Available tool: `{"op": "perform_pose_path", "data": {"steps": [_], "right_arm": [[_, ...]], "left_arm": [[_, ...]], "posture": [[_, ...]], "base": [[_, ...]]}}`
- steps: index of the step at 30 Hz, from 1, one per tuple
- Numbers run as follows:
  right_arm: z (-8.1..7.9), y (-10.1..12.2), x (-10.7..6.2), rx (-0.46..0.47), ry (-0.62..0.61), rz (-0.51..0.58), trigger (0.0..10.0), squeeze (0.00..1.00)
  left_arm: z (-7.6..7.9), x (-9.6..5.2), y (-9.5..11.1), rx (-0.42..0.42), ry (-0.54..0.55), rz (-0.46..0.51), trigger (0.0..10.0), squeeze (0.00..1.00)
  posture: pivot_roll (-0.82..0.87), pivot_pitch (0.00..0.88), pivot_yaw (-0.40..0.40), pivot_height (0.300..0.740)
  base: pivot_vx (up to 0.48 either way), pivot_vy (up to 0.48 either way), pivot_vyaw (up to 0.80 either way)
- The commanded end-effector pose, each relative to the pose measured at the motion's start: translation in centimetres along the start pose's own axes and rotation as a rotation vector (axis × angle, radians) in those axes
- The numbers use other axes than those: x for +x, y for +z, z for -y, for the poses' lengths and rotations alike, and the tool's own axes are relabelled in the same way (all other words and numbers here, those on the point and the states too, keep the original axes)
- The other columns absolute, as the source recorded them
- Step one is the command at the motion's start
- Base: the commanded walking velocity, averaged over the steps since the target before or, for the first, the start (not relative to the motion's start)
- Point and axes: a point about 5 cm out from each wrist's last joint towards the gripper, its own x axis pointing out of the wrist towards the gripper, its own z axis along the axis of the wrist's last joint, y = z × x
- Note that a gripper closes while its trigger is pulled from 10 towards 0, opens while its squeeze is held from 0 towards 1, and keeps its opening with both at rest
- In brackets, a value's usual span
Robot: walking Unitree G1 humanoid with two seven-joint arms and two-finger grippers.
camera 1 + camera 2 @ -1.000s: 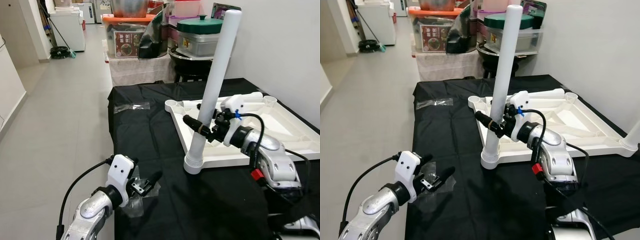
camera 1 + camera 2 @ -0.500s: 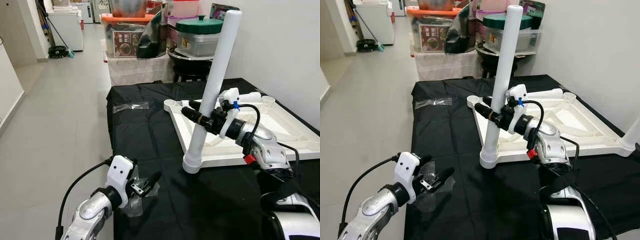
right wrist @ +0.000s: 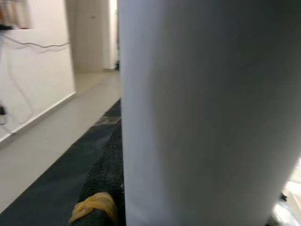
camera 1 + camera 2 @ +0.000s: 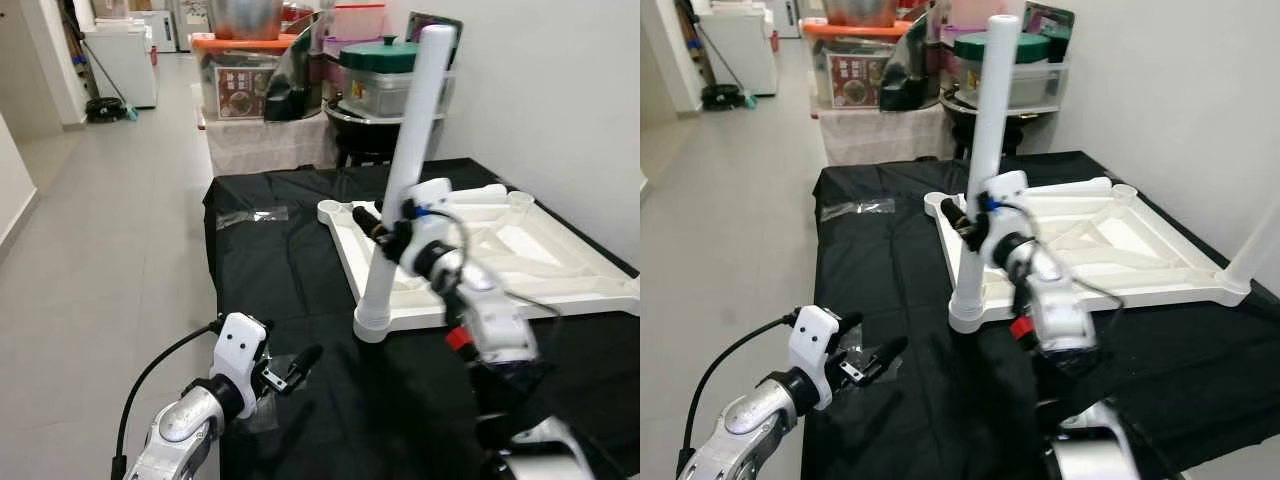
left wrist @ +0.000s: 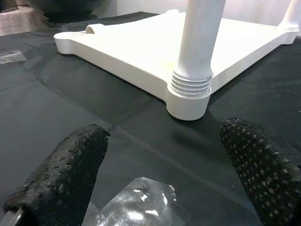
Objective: Building children table
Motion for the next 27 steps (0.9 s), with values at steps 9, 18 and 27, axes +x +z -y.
{"op": "perform_pose_path", "data": {"steps": [9,18,27], "right_arm": [[-1.3,-2.8,-2.0,0.103,-0.352,-0.172,0.0,0.00],[-0.9,-1.3,-2.5,0.143,-0.483,-0.147,2.4,0.00],[0.6,0.8,-2.4,0.138,-0.233,0.007,10.0,0.00]], "left_arm": [[0.1,0.0,0.2,-0.028,0.002,0.006,10.0,0.00],[0.2,0.1,0.2,-0.048,0.007,0.009,10.0,0.00],[0.1,0.1,0.1,-0.057,0.007,0.010,10.0,0.00]], "posture": [[0.08,0.000,-0.059,0.740],[0.07,0.000,-0.057,0.740],[0.07,0.000,-0.058,0.740]], "base": [[0.000,0.000,0.00],[0.000,0.000,0.00],[0.000,0.000,0.00]]}}
